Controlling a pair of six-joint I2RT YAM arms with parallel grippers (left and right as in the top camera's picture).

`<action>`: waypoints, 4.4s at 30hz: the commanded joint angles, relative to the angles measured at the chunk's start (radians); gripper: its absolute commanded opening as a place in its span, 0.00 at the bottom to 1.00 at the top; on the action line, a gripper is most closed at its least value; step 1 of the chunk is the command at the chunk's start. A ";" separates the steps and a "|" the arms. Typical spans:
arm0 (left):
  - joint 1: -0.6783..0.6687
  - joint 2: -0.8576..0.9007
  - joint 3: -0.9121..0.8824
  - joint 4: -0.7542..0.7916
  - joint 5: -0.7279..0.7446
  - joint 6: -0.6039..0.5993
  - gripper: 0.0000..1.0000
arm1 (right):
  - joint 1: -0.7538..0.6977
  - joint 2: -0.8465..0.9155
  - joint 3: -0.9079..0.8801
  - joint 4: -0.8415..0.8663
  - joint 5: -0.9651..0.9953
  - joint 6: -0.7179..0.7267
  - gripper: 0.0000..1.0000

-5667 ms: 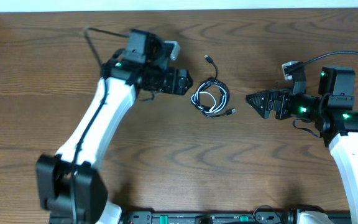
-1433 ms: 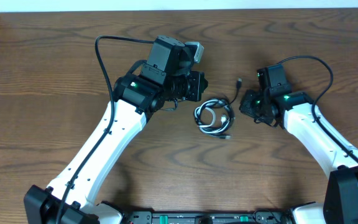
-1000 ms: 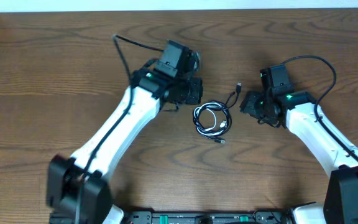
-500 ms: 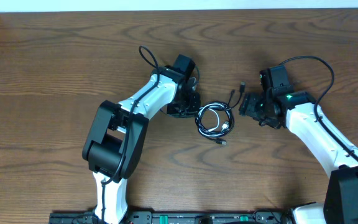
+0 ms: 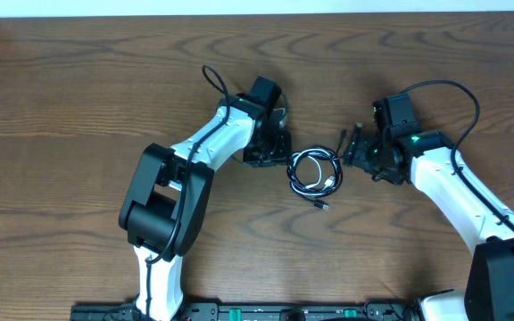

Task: Untangle cables

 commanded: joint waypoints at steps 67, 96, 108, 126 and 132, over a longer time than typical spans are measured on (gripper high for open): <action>0.202 -0.457 0.011 0.122 0.661 -0.307 0.08 | 0.122 -0.112 0.049 0.452 -0.489 -0.684 0.70; 0.260 -0.457 0.011 -0.051 0.322 -0.089 0.07 | -0.114 -0.089 0.049 -0.045 0.122 -0.102 0.01; 0.260 -0.457 0.011 -0.050 0.321 -0.019 0.08 | -0.114 0.047 0.048 -0.251 0.209 -0.151 0.31; 0.327 -0.457 0.011 0.309 0.721 -0.186 0.07 | -0.059 0.046 0.162 0.215 -0.723 -0.390 0.82; 0.327 -0.457 0.011 0.560 0.850 -0.398 0.07 | 0.034 0.050 0.161 0.237 -0.588 -0.374 0.80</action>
